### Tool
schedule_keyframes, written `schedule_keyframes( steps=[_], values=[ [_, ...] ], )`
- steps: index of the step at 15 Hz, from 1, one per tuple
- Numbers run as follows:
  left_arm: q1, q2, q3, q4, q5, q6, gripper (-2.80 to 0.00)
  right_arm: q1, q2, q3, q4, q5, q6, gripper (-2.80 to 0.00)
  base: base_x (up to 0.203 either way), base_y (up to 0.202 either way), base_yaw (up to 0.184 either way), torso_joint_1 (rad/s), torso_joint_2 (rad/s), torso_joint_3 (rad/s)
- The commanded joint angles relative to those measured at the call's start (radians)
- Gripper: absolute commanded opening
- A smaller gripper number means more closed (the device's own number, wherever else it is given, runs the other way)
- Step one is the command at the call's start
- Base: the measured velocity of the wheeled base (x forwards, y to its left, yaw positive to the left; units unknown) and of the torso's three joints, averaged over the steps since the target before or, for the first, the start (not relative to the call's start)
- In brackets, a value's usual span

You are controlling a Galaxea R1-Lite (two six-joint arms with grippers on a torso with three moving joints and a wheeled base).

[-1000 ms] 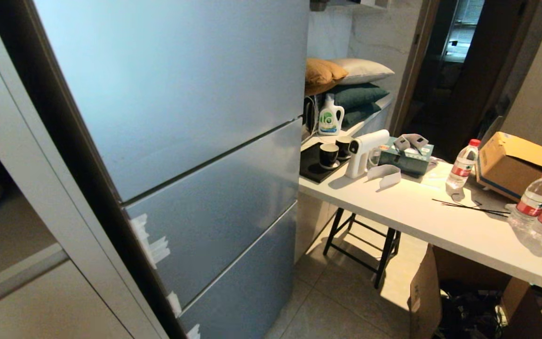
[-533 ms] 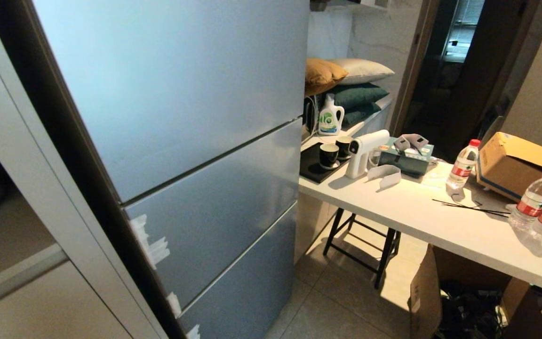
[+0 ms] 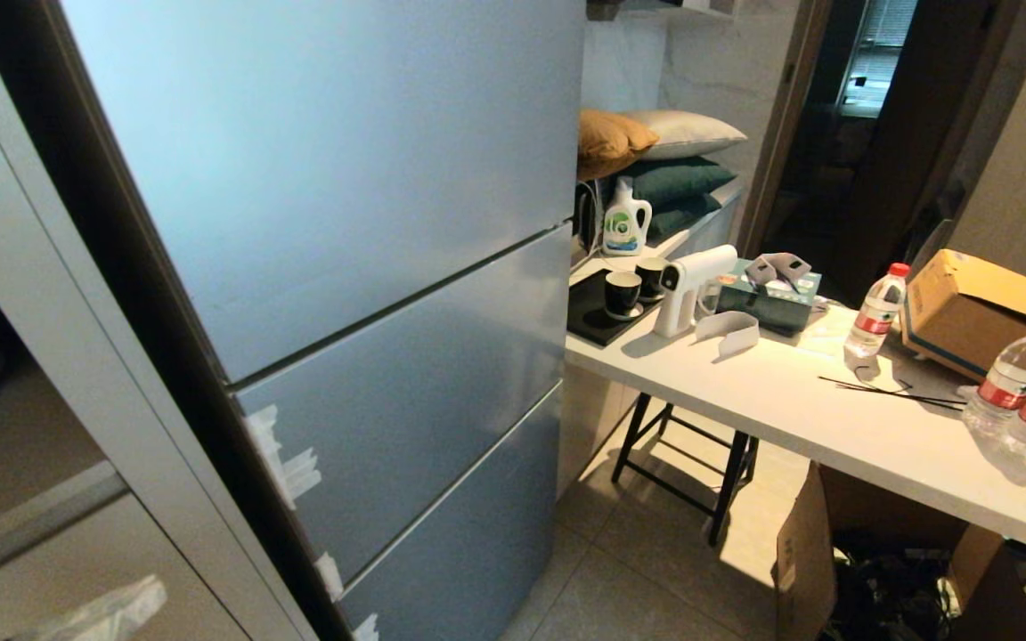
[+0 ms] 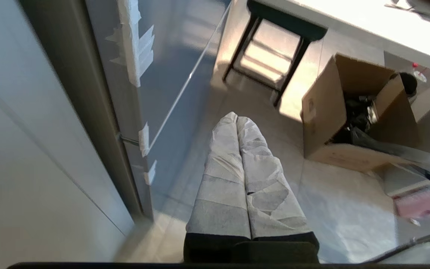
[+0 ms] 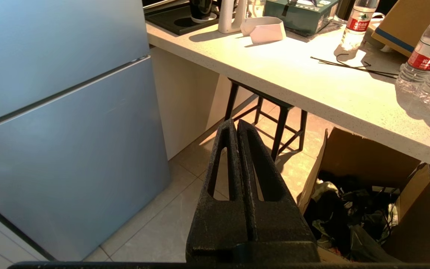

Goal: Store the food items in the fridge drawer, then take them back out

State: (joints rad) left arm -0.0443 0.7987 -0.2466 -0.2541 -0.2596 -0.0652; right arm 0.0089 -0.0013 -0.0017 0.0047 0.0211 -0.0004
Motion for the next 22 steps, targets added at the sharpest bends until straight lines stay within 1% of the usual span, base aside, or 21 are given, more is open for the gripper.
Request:
schedule_keyframes(
  steps=[1,4,5,6,8,9,11,13,17,22],
  values=[
    [0.000,0.320,-0.008,-0.180,0.021,-0.005,-2.80,0.000,0.001,0.000,0.000,0.000,0.000,-2.80,0.000,0.000,0.000,0.000,0.00,0.000],
    [0.002,0.471,-0.014,-0.426,0.150,-0.009,-2.80,0.000,0.001,0.000,0.000,0.000,0.002,-2.80,0.000,0.000,0.000,0.000,0.00,0.000],
    [0.003,0.493,-0.017,-0.456,0.189,-0.011,-2.80,0.000,0.001,0.000,0.000,0.000,0.002,-2.80,0.000,0.000,0.000,0.000,0.00,0.000],
    [0.004,0.505,-0.021,-0.473,0.202,-0.013,-2.80,0.000,0.001,0.000,0.000,0.000,0.005,-2.80,0.000,0.000,0.000,0.000,0.00,0.000],
    [0.019,0.518,-0.032,-0.500,0.217,-0.010,-2.80,0.000,0.001,0.000,0.000,-0.024,0.022,-2.80,0.000,0.000,0.000,0.000,0.00,0.000],
    [0.028,0.530,-0.041,-0.506,0.230,-0.010,-2.80,0.000,0.001,0.000,0.000,-0.026,0.031,-2.80,0.000,0.000,0.000,0.000,0.00,0.000],
    [0.053,0.556,-0.057,-0.514,0.236,-0.012,-2.80,0.000,0.001,0.000,0.000,-0.026,0.033,-2.80,0.000,0.000,0.000,0.000,0.00,0.000],
    [0.056,0.612,-0.076,-0.542,0.240,-0.011,-2.80,0.000,0.001,0.000,0.000,-0.026,0.033,-2.80,0.000,0.000,0.000,0.000,0.00,0.000],
    [0.074,0.751,-0.085,-0.685,0.249,-0.012,-2.80,0.000,0.001,0.000,0.000,-0.026,0.033,-2.80,0.000,0.000,0.000,0.000,0.00,0.000],
    [0.075,0.847,-0.081,-0.821,0.241,-0.015,-2.80,0.000,0.001,0.000,0.000,-0.026,0.033,-2.80,0.000,0.000,0.000,0.000,0.00,0.000]
  ],
)
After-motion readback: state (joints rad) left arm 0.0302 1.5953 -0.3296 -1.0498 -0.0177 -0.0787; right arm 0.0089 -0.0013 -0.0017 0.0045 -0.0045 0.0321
